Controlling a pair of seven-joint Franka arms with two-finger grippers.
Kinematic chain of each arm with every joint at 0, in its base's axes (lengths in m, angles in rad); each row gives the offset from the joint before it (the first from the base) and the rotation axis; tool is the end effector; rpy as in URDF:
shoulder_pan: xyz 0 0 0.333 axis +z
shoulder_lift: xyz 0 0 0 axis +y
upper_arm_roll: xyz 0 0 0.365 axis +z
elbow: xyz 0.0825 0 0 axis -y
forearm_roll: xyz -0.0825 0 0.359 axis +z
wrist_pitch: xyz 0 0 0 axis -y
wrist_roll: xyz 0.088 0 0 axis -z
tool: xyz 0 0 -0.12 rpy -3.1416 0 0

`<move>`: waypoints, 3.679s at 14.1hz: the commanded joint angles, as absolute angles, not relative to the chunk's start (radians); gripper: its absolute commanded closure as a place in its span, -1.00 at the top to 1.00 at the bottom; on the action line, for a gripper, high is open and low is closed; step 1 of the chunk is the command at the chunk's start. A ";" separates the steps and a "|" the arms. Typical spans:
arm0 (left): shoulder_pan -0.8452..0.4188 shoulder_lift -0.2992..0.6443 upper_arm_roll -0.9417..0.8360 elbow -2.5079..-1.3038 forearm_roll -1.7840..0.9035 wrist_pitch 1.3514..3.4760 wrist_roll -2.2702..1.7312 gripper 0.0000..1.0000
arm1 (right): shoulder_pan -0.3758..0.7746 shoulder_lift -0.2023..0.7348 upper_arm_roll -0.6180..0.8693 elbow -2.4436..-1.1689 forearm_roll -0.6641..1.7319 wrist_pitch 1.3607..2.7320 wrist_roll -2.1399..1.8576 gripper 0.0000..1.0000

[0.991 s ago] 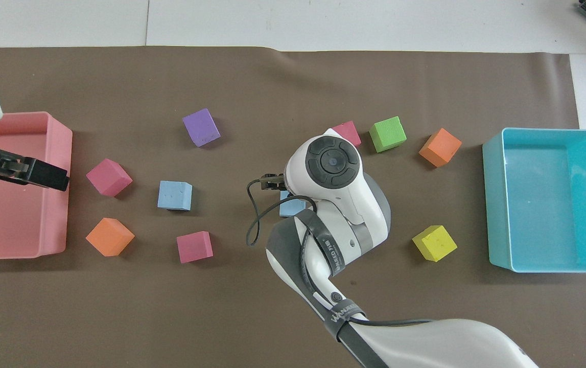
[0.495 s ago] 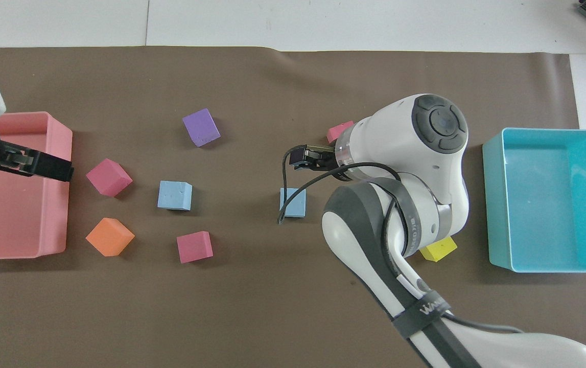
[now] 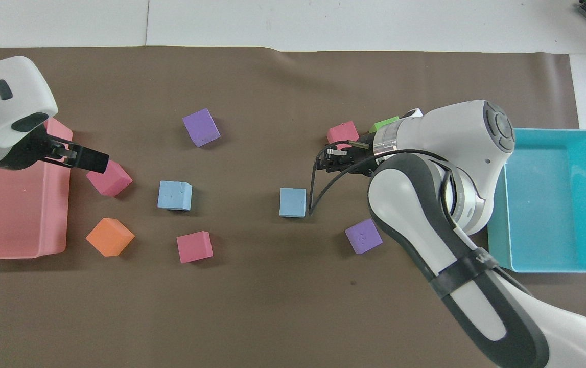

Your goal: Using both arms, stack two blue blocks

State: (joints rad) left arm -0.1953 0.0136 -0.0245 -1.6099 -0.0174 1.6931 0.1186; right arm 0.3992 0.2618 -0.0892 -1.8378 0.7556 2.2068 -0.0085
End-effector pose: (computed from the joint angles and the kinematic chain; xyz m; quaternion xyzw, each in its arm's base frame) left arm 0.5329 -0.1209 0.6467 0.9852 -0.1675 0.0343 0.0106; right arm 0.5911 0.2262 0.4547 -0.9520 0.0504 -0.0069 0.3020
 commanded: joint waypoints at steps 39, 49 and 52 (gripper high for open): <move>-0.310 0.186 -0.009 -2.135 -0.023 2.298 -0.057 -0.26 | 0.344 0.313 -0.078 -2.163 1.397 2.267 -0.742 -1.00; -0.322 0.153 -0.008 -2.050 -0.018 2.194 -0.144 -0.78 | 0.344 0.314 -0.078 -2.161 1.397 2.266 -0.738 -1.00; -0.351 0.152 -0.009 -1.967 -0.015 2.088 -0.175 -0.78 | 0.344 0.314 -0.078 -2.161 1.397 2.266 -0.736 -1.00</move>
